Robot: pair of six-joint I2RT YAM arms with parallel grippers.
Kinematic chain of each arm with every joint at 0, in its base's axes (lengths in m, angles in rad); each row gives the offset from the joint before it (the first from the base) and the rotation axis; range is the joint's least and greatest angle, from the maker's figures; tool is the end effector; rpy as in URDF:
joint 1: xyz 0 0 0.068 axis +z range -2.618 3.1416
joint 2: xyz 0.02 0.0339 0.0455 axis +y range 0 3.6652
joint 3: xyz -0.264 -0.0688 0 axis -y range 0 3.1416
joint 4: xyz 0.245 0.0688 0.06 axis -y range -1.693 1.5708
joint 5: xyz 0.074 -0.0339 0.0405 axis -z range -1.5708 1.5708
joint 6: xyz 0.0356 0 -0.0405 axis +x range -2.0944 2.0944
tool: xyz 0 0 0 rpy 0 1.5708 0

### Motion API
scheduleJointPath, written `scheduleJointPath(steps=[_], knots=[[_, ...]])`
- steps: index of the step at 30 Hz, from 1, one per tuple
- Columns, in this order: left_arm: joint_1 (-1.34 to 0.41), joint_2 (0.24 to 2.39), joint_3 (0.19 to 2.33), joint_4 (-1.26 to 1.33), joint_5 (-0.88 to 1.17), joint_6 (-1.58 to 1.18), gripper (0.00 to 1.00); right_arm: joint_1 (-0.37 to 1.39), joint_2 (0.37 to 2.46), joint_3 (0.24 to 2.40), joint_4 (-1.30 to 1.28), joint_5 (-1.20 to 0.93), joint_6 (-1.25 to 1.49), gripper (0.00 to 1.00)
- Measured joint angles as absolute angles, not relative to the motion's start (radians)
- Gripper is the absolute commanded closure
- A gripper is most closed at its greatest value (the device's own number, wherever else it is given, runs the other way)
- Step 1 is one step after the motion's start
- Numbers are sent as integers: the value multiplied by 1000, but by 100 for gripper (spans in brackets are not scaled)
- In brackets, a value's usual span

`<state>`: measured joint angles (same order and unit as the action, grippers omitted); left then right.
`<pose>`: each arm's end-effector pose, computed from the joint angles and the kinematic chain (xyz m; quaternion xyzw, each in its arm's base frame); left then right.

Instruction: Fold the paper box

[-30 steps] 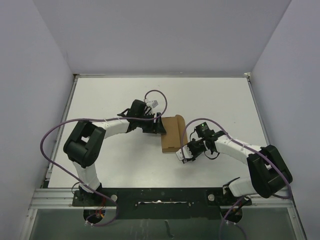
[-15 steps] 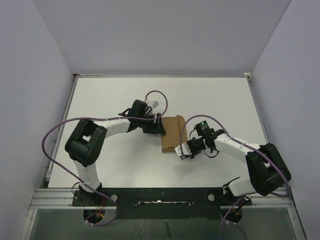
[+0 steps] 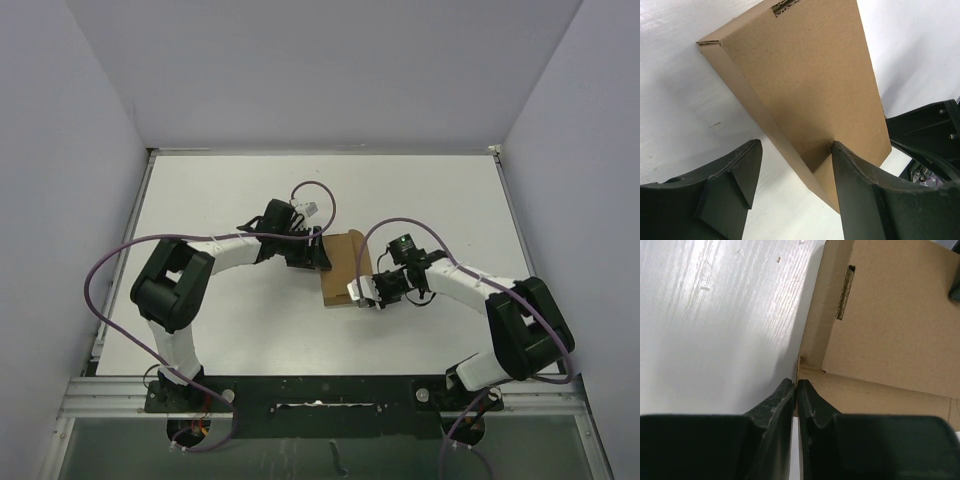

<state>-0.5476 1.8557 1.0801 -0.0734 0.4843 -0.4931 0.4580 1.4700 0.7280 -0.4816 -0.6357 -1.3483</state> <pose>0.3165 -0.2124 0.1590 0.1094 0.9056 -0.3651 0.1859 0.2144 0.1293 0.1583 -0.7682 0.5369 0.2072 0.2806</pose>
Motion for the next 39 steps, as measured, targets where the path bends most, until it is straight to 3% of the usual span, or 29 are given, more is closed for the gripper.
scheduleJointPath(steps=[39], knots=[[-546, 1856, 1086, -83, 492, -494, 48, 379, 1618, 884, -642, -752, -1168, 92]])
